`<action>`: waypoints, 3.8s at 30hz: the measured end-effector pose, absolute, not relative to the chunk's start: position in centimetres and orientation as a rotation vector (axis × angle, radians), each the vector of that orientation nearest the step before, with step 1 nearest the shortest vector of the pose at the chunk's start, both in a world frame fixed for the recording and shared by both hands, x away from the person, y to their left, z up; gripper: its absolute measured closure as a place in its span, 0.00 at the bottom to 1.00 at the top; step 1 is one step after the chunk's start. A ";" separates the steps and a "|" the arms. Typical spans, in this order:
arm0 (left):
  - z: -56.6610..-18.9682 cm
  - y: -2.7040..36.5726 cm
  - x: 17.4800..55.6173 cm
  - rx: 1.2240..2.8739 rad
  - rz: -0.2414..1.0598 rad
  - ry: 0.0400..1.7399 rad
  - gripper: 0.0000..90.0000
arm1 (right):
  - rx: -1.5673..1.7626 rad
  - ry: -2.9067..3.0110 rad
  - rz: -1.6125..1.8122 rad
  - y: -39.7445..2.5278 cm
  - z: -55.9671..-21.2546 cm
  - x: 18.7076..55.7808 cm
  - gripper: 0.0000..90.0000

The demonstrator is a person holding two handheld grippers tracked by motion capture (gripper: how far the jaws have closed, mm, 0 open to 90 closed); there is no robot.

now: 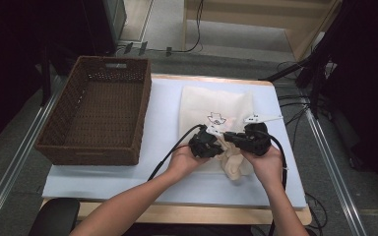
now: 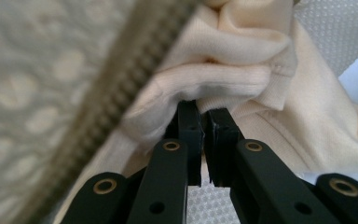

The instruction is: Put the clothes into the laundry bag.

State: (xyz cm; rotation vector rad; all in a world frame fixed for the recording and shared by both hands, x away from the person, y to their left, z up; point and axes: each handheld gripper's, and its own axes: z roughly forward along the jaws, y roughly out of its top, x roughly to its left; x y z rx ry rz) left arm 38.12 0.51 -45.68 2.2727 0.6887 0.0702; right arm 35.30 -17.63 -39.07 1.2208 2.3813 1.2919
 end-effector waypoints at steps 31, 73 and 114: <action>-46.3 0.2 40.8 2.106 0.181 0.964 0.93 | 1.220 2.422 1.267 -17.0 -39.8 35.8 0.99; -44.5 -0.1 34.9 2.220 -0.038 0.670 0.49 | 1.250 2.385 1.289 -17.8 -39.7 35.9 0.98; -42.9 2.8 37.2 2.231 0.170 0.726 0.88 | 1.277 2.363 1.299 -18.4 -39.6 36.1 0.98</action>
